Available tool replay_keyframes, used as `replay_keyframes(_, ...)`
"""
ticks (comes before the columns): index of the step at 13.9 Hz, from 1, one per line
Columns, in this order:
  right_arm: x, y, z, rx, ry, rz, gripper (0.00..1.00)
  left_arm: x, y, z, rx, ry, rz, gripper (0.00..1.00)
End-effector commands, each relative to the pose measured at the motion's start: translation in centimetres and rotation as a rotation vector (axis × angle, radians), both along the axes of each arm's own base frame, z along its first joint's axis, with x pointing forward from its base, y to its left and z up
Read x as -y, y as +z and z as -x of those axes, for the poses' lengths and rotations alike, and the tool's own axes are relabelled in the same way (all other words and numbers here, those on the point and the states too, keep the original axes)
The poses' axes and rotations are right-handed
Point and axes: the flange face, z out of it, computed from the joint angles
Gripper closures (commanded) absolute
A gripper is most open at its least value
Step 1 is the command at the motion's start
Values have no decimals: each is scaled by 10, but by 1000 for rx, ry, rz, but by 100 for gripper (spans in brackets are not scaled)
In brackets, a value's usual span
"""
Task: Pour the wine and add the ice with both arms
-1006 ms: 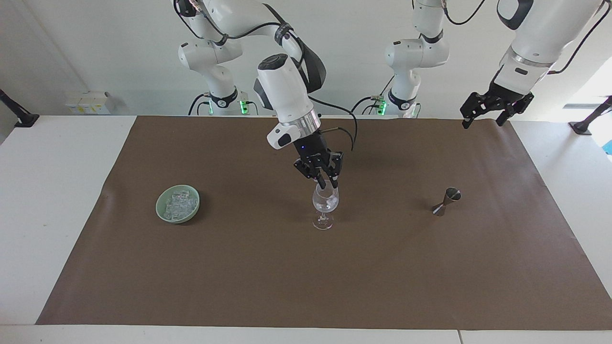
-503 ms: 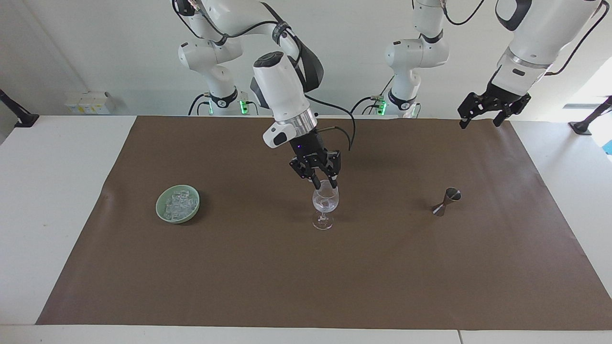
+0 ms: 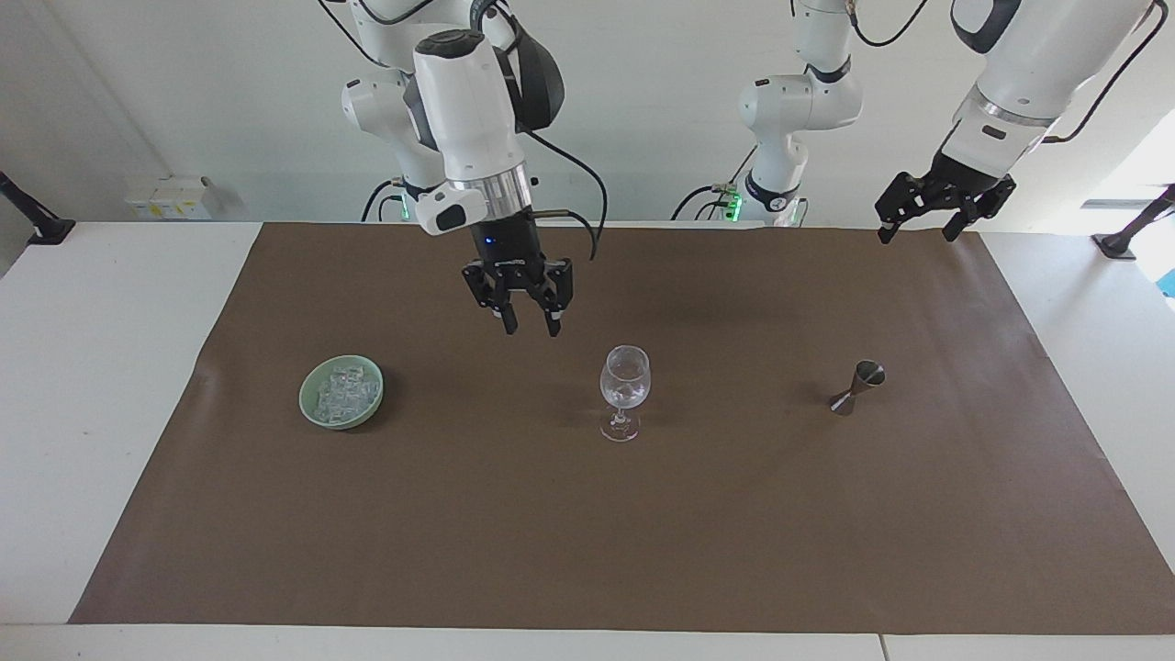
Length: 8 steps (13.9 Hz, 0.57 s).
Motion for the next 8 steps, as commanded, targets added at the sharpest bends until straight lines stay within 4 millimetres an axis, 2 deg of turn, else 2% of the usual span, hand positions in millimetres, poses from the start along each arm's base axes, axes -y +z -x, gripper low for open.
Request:
replay_keyframes(1, 54, 18, 6, -37, 40, 77, 19, -1, 0, 4, 31, -33, 12, 0)
replay_keyframes(2, 76, 24, 9, -60, 42, 99, 3, -3, 0, 4, 31, -22, 14, 0)
replay_keyframes(3, 99, 32, 9, -96, 45, 122, 0, -2, 0, 4, 29, -7, 14, 0)
replay_keyframes(5, 125, 52, 6, -142, 92, 153, 0, -1, 0, 4, 32, 40, 13, 0)
replay_keyframes(7, 159, 59, 6, -171, 109, 186, 0, -2, -1, 4, 29, 39, 13, 0)
replay_keyframes(8, 168, 62, 10, -183, 134, 199, 0, -2, -1, 4, 27, 38, 13, 0)
